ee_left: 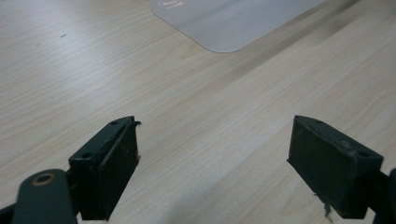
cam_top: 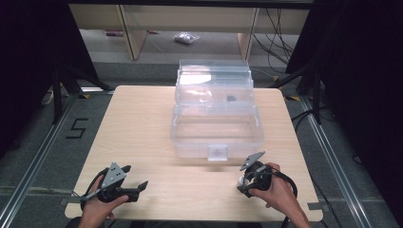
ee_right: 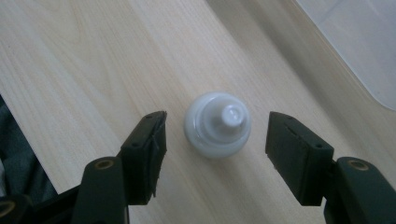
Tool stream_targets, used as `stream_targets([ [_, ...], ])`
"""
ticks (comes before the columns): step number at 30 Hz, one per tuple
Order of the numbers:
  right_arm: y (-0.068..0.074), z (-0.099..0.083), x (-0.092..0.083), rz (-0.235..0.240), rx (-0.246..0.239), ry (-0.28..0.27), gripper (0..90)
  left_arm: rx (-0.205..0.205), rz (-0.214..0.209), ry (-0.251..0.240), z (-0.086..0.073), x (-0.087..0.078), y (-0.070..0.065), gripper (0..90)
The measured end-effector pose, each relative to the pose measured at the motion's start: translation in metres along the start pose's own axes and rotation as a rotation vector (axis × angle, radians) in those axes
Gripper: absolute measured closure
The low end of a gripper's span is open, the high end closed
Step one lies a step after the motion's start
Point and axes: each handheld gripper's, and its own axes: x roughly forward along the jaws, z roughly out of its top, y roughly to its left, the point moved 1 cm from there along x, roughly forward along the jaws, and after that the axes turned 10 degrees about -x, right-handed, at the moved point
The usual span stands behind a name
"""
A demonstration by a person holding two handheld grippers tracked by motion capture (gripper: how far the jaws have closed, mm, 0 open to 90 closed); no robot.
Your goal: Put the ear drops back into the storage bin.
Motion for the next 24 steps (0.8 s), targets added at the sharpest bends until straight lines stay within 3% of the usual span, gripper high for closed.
stream_targets([
  [4,-0.001,0.004,0.001,0.011,-0.031,0.017,43.8,-0.001,0.000,-0.001,0.000,0.000,0.000,15.5],
  [6,0.001,0.005,0.001,0.009,0.003,0.050,45.5,0.000,-0.001,-0.001,0.000,0.000,0.000,15.5],
  [7,-0.001,0.006,0.002,0.008,-0.021,0.040,45.7,-0.001,-0.001,-0.001,0.000,0.000,0.000,15.4],
  [24,-0.004,0.011,0.013,0.039,-0.042,0.085,54.3,-0.001,-0.001,-0.001,0.000,0.000,0.000,15.5],
])
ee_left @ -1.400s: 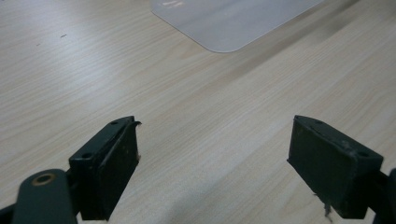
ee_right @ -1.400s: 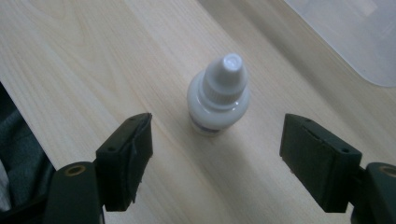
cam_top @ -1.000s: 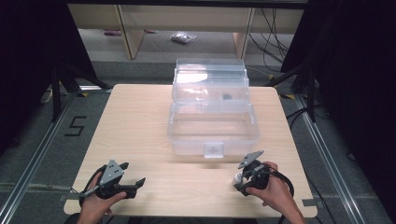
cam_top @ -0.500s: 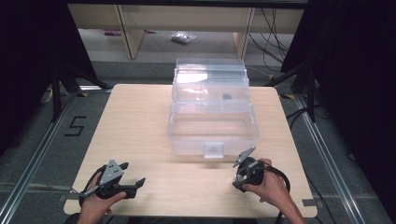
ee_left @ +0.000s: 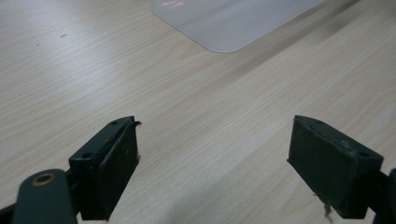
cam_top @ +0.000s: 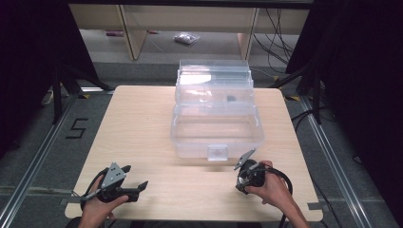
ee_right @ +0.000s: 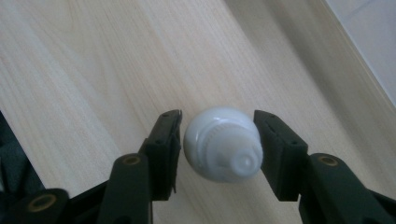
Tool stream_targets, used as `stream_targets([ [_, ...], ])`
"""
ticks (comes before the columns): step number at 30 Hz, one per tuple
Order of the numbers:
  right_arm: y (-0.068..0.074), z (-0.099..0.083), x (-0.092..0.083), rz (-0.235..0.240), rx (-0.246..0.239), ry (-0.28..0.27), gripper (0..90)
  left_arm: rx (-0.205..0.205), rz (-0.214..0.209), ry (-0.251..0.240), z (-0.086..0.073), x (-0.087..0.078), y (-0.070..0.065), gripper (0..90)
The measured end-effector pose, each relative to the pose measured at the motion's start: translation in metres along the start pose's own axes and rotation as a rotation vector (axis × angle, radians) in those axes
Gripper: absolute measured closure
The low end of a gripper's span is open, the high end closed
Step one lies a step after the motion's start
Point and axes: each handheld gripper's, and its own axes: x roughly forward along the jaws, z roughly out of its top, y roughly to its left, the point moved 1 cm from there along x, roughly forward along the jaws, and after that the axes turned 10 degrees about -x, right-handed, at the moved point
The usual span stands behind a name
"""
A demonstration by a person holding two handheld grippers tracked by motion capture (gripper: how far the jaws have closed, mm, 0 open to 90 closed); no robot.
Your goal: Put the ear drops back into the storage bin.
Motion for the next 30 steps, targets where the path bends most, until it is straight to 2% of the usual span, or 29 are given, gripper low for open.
stream_targets([
  [1,-0.001,0.000,0.001,0.003,-0.016,0.001,55.4,0.001,0.000,0.001,0.000,0.000,0.000,15.5],
  [4,0.000,0.001,0.001,0.004,-0.001,0.008,59.7,0.002,-0.001,0.002,0.000,0.000,0.000,15.5],
  [5,0.001,0.001,0.000,0.010,0.008,0.008,59.8,0.001,-0.004,-0.003,0.000,0.000,0.000,15.5],
  [7,-0.001,0.002,0.000,0.013,-0.019,0.005,60.0,0.000,-0.003,-0.003,0.000,0.000,0.000,15.4],
  [11,-0.001,0.003,-0.001,0.010,-0.021,0.002,60.0,-0.002,-0.002,-0.005,0.000,0.000,0.000,15.5],
  [13,-0.001,0.003,-0.005,0.002,-0.004,0.000,60.0,-0.002,-0.003,-0.004,0.000,0.001,0.000,15.5],
  [16,-0.003,0.005,-0.011,-0.002,-0.025,-0.011,60.0,-0.002,-0.002,-0.005,0.000,0.000,0.000,15.5],
  [18,-0.004,0.005,-0.015,-0.013,-0.008,-0.008,60.0,-0.001,-0.002,-0.005,0.000,0.000,0.000,15.4],
  [24,-0.010,0.008,-0.025,-0.009,-0.002,-0.019,60.1,-0.001,-0.003,-0.005,0.000,0.000,0.000,15.5],
  [26,-0.014,0.008,-0.029,-0.008,-0.018,-0.028,60.0,0.000,-0.002,-0.004,0.000,0.001,0.000,15.5],
  [28,-0.016,0.009,-0.035,-0.008,0.005,-0.030,60.0,0.000,-0.002,-0.004,0.000,0.001,0.000,15.4],
  [30,-0.019,0.010,-0.040,-0.011,-0.001,-0.032,60.1,0.000,-0.002,-0.004,0.000,0.001,0.000,15.5],
])
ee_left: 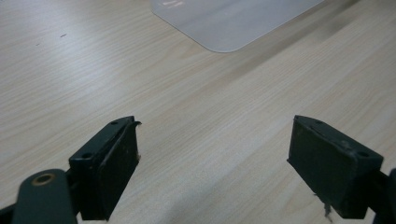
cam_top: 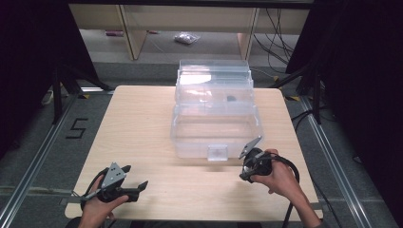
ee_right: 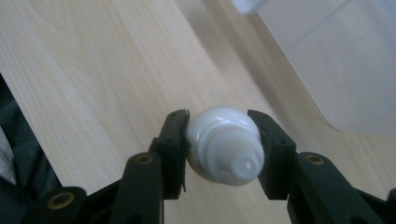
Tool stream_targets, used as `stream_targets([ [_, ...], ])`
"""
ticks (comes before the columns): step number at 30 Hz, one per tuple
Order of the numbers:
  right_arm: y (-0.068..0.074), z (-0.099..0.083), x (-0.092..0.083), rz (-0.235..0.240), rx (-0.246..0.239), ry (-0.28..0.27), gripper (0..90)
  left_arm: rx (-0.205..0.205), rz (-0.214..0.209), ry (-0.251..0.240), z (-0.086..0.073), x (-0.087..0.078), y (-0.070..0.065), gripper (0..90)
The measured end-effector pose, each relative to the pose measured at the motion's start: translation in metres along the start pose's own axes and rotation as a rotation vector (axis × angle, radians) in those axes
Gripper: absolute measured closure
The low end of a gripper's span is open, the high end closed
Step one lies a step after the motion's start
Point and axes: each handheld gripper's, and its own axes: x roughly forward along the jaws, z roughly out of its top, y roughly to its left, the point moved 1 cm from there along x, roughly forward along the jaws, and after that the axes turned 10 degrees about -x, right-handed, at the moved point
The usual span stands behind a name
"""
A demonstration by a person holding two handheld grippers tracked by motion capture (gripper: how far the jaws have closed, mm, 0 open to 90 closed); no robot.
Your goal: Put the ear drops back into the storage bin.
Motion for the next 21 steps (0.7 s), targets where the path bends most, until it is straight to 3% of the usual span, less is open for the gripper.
stream_targets([
  [16,-0.021,0.012,-0.032,-0.016,-0.015,-0.009,60.0,0.000,0.000,0.000,0.000,0.000,0.000,15.5],
  [21,-0.027,0.016,-0.039,-0.014,0.001,-0.007,60.1,-0.001,0.000,0.000,0.000,0.000,0.000,15.5],
])
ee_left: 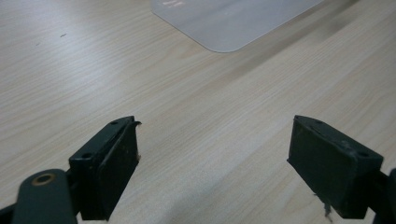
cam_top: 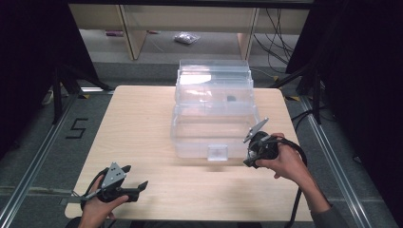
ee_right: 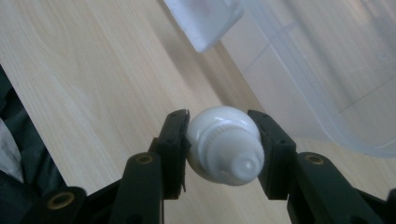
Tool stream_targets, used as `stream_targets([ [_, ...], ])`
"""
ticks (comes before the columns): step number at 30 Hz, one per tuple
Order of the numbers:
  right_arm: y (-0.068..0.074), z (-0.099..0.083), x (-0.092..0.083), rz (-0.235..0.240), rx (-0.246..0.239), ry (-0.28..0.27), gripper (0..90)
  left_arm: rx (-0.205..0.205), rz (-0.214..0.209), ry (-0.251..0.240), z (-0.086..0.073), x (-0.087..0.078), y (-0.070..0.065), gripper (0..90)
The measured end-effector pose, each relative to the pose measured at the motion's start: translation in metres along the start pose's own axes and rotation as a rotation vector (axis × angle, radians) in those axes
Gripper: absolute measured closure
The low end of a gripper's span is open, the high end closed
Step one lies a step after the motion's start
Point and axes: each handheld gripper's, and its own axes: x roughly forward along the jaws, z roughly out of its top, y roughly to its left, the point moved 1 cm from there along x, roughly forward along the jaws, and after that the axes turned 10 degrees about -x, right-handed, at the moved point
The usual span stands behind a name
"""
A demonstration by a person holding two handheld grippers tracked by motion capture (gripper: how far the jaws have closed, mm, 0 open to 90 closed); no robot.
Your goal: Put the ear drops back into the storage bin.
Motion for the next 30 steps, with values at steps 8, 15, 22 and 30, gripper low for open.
stream_targets([
  [8,-0.009,0.005,-0.010,-0.004,0.003,-0.003,60.1,-0.001,-0.001,-0.001,0.000,0.000,0.000,15.5],
  [15,-0.018,0.008,-0.017,-0.008,0.022,0.002,60.1,0.001,0.006,0.005,0.000,0.000,0.000,15.5],
  [22,-0.028,0.013,-0.025,-0.018,0.023,0.008,60.0,0.002,0.005,0.006,0.000,0.000,0.000,15.5],
  [30,-0.041,0.020,-0.028,-0.022,0.047,0.005,60.1,0.002,0.005,0.005,0.000,0.000,0.000,15.5],
])
